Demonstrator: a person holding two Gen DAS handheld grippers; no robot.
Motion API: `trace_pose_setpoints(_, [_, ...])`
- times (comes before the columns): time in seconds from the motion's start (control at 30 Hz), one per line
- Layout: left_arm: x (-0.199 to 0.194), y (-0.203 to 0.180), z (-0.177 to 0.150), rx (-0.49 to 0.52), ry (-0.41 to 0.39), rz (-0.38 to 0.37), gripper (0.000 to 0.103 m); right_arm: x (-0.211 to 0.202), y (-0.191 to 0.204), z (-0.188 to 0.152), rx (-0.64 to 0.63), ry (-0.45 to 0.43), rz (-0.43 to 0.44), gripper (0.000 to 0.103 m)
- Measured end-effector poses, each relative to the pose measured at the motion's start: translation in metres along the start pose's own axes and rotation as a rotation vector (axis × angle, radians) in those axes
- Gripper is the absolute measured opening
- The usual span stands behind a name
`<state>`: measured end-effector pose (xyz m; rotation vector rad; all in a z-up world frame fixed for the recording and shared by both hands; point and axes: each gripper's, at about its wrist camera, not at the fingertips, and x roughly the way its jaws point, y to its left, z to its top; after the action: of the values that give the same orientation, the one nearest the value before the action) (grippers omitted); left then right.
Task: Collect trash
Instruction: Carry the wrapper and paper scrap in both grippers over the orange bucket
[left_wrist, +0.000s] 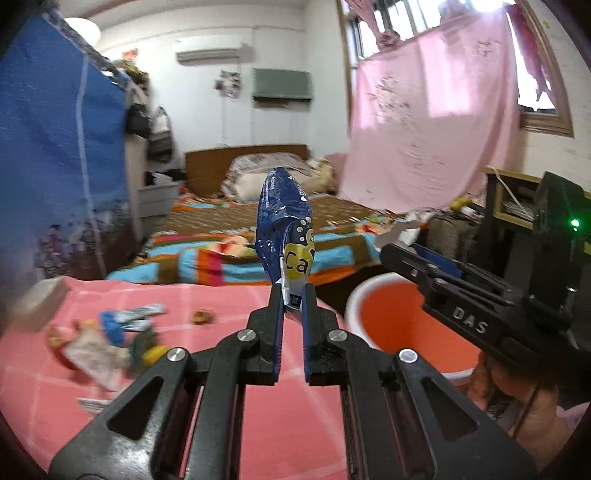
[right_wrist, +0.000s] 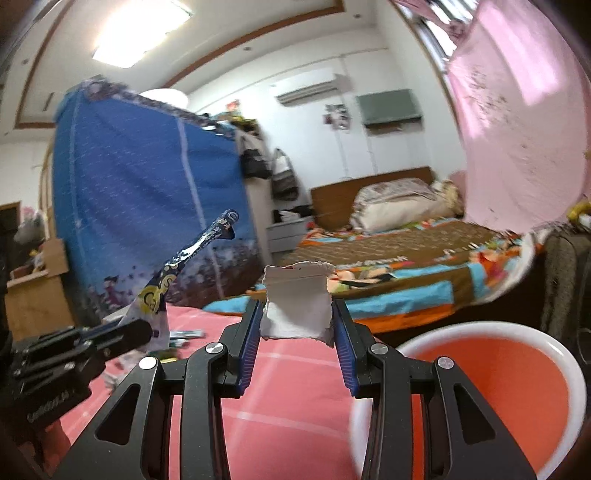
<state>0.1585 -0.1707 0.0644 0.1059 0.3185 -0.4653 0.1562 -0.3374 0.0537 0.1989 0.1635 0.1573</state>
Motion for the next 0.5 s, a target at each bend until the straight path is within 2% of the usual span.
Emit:
trace_pose_setpoints(0.27, [0.041, -0.038, -0.001, -0.012, 0.141, -0.153, 0.012, -0.003, -0.052, -0.007, 0.097, 0.082, -0.127, 0.037])
trace_pose_setpoints(0.5, [0.067, -0.058, -0.007, -0.06, 0.241, -0.229, 0.012, -0.007, -0.079, -0.02, 0.172, 0.159, -0.182, 0.038])
